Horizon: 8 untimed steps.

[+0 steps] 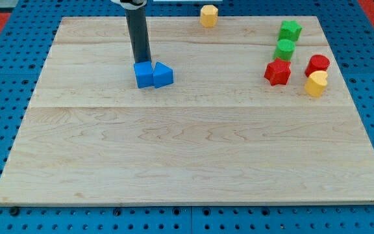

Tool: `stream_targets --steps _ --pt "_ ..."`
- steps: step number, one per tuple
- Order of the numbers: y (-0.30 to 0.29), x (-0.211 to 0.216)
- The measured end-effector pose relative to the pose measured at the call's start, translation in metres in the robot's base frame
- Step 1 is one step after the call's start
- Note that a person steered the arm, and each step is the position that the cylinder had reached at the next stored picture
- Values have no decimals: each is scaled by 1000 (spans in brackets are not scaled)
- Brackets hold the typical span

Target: Point at the green circle

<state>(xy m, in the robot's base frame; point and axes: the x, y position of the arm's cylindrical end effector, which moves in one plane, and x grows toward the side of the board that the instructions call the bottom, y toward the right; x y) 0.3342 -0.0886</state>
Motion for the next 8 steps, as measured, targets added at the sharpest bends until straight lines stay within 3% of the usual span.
stream_targets --steps 4,5,6,7,8 --pt "0 -3" --pt "23 -6" --pt "82 -2" --pt "110 31" --pt "140 33"
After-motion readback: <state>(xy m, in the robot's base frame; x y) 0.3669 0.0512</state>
